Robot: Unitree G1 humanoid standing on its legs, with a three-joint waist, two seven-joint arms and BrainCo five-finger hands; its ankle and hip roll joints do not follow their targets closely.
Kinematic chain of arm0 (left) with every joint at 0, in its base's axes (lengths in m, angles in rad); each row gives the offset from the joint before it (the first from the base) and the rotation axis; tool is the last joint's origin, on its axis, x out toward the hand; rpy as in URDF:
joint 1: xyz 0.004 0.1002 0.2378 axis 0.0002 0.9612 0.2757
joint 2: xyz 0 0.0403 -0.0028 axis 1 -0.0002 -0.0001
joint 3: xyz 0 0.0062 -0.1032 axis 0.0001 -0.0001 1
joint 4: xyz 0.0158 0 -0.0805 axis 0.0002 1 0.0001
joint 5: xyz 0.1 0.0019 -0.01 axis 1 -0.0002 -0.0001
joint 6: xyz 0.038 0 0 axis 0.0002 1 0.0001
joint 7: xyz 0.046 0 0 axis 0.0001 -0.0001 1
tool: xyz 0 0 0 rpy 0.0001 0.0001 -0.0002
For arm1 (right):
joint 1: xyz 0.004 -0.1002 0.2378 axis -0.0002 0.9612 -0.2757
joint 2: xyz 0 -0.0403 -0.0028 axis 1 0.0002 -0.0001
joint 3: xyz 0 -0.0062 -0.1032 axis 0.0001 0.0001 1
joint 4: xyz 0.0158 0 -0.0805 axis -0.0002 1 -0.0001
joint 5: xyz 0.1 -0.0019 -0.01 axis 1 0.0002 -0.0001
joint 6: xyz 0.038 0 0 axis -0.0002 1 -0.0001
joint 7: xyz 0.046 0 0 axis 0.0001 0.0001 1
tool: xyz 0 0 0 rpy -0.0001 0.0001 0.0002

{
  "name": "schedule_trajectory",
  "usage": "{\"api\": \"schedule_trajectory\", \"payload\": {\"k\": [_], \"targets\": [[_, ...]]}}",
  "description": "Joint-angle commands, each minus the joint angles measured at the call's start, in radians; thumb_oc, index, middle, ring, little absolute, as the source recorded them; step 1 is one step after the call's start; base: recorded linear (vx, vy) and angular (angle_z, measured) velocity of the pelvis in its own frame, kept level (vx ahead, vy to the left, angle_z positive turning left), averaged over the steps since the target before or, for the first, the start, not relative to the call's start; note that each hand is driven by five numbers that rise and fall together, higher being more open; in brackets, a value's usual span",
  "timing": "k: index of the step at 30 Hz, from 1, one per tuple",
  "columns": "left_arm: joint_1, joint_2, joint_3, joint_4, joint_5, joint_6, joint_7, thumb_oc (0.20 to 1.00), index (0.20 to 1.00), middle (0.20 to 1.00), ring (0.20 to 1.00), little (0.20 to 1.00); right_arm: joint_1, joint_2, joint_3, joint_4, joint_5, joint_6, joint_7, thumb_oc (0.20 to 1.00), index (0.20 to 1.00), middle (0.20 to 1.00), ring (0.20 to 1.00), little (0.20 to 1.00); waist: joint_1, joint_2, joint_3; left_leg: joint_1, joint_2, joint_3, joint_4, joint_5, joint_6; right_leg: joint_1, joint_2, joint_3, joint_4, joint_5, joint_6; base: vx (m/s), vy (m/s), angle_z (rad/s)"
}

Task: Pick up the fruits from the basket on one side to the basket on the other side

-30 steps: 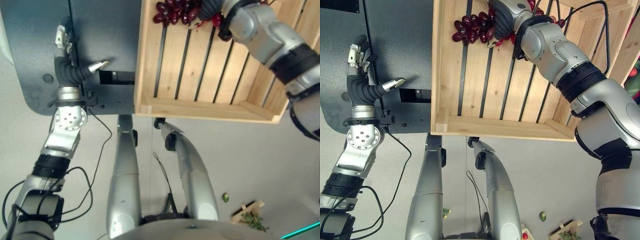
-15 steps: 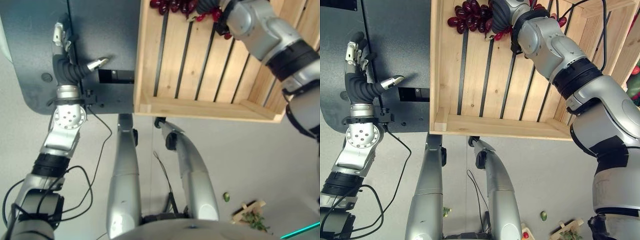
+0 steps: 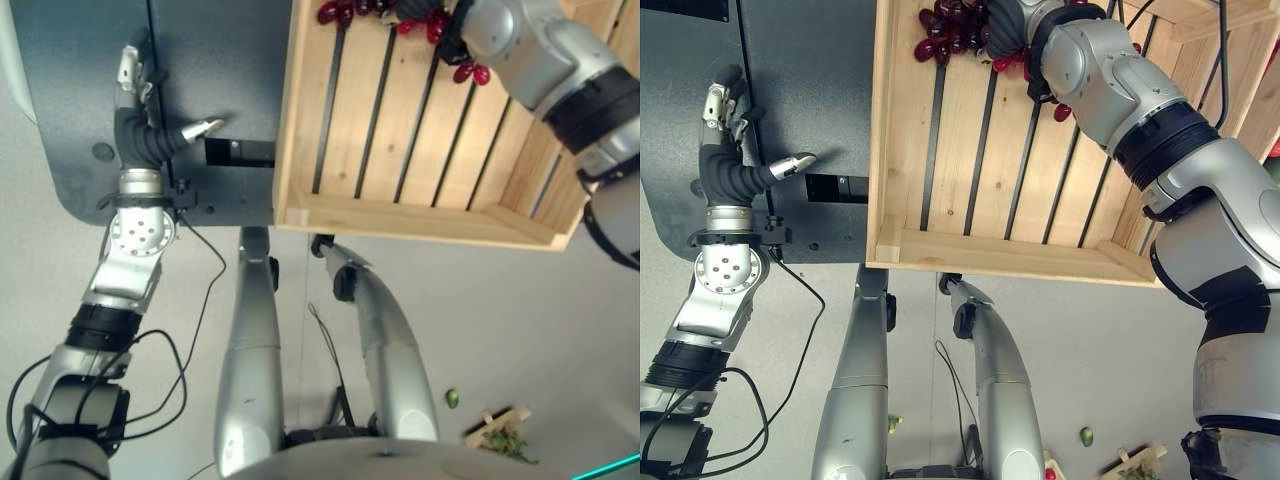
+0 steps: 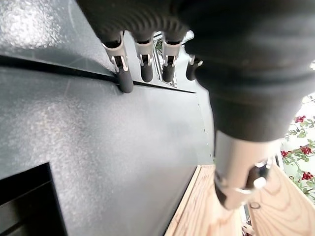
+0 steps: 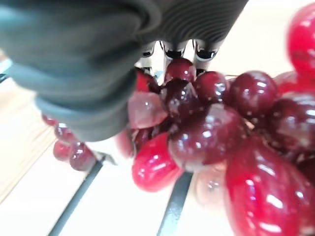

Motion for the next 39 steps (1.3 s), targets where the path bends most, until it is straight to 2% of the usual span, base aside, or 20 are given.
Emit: {"api": "schedule_trajectory", "payload": {"k": [1,16,18,20,28,29,31,32,33,35,36,39], "targets": [[-0.001,-0.002,0.028,-0.03,-0.003,-0.014,-0.006,1.0,1.0,1.0,1.0,1.0,0.048,0.047,0.109,0.017,0.032,-0.014,0.069,0.2,0.2,0.2,0.2,0.2,-0.013,-0.034,0.026,0.077,0.006,0.035,0.116,-0.192,-0.017,0.07,-0.058,0.047,-0.16,0.15,0.152,0.0,0.0,0.0],[-0.002,-0.007,0.035,-0.032,-0.009,-0.009,-0.009,1.0,1.0,1.0,1.0,1.0,0.064,0.068,0.063,0.004,0.068,-0.021,0.048,0.2,0.2,0.2,0.2,0.2,-0.01,-0.042,0.026,0.087,0.008,0.03,0.105,-0.187,-0.019,0.086,-0.056,0.039,-0.168,0.152,0.153,0.0,0.0,0.0],[0.0,-0.009,0.039,-0.039,-0.012,-0.014,-0.014,1.0,1.0,1.0,1.0,1.0,0.081,0.048,0.025,-0.082,0.185,-0.049,0.057,0.2,0.2,0.2,0.2,0.2,-0.011,-0.043,0.026,0.09,0.007,0.031,0.109,-0.187,-0.02,0.09,-0.058,0.038,-0.163,0.151,0.153,0.0,0.0,0.0],[0.003,-0.007,0.041,-0.042,-0.012,-0.016,-0.016,1.0,1.0,1.0,1.0,1.0,0.089,0.033,0.014,-0.12,0.228,-0.059,0.064,0.2,0.2,0.2,0.2,0.2,-0.011,-0.043,0.026,0.093,0.007,0.032,0.111,-0.188,-0.021,0.093,-0.059,0.037,-0.162,0.15,0.152,0.0,-0.001,0.02],[0.019,0.024,0.045,-0.066,-0.027,-0.039,-0.05,1.0,1.0,1.0,1.0,1.0,0.208,-0.098,-0.082,-0.373,0.609,-0.139,0.115,0.2,0.2,0.2,0.2,0.2,-0.006,-0.033,0.026,0.141,0.005,0.044,0.122,-0.193,-0.023,0.141,-0.068,0.035,-0.15,0.148,0.152,0.0,-0.001,0.01],[0.02,0.025,0.043,-0.066,-0.027,-0.039,-0.05,1.0,1.0,1.0,1.0,1.0,0.213,-0.1,-0.085,-0.376,0.61,-0.138,0.115,0.2,0.2,0.2,0.2,0.2,-0.003,-0.034,0.026,0.144,0.005,0.044,0.121,-0.193,-0.023,0.143,-0.068,0.035,-0.151,0.148,0.152,-0.01,0.0,0.06],[0.037,0.025,0.047,-0.075,-0.03,-0.045,-0.057,1.0,1.0,1.0,1.0,1.0,0.328,-0.128,-0.171,-0.45,0.763,-0.16,0.149,0.2,0.2,0.2,0.2,0.2,0.001,-0.022,0.026,0.189,0.001,0.053,0.116,-0.196,-0.023,0.18,-0.07,0.035,-0.147,0.147,0.154,-0.02,-0.003,0.04],[0.037,0.025,0.047,-0.075,-0.03,-0.045,-0.057,1.0,1.0,1.0,1.0,1.0,0.328,-0.128,-0.171,-0.45,0.763,-0.16,0.149,0.2,0.2,0.2,0.2,0.2,0.001,-0.022,0.026,0.189,0.001,0.053,0.116,-0.196,-0.023,0.18,-0.07,0.035,-0.147,0.147,0.154,0.0,0.0,0.0],[0.068,0.022,0.048,-0.08,-0.035,-0.043,-0.069,1.0,1.0,1.0,1.0,1.0,0.427,-0.144,-0.24,-0.49,0.805,-0.168,0.148,0.2,0.2,0.2,0.2,0.2,0.01,-0.013,0.026,0.232,0.0,0.059,0.115,-0.202,-0.022,0.22,-0.074,0.036,-0.143,0.145,0.155,-0.02,-0.012,0.04],[0.085,0.023,0.056,-0.084,-0.033,-0.042,-0.074,1.0,1.0,1.0,1.0,1.0,0.473,-0.149,-0.28,-0.511,0.83,-0.175,0.153,0.2,0.2,0.2,0.2,0.2,0.012,-0.009,0.026,0.25,-0.002,0.061,0.117,-0.205,-0.021,0.242,-0.076,0.034,-0.142,0.144,0.156,-0.02,-0.007,0.08],[0.12,0.018,0.069,-0.09,-0.035,-0.04,-0.089,1.0,1.0,1.0,1.0,1.0,0.57,-0.14,-0.361,-0.53,0.861,-0.184,0.157,0.2,0.2,0.2,0.2,0.2,0.018,0.004,0.026,0.303,-0.005,0.065,0.121,-0.216,-0.017,0.295,-0.081,0.032,-0.139,0.142,0.158,-0.01,0.003,0.05],[0.16,0.022,0.08,-0.09,-0.037,-0.038,-0.113,1.0,1.0,1.0,1.0,1.0,0.696,-0.133,-0.444,-0.558,0.885,-0.187,0.165,0.2,0.2,0.2,0.2,0.2,0.032,0.011,0.026,0.393,-0.005,0.072,0.119,-0.231,-0.013,0.385,-0.088,0.031,-0.152,0.14,0.161,0.02,-0.013,-0.02]]}}
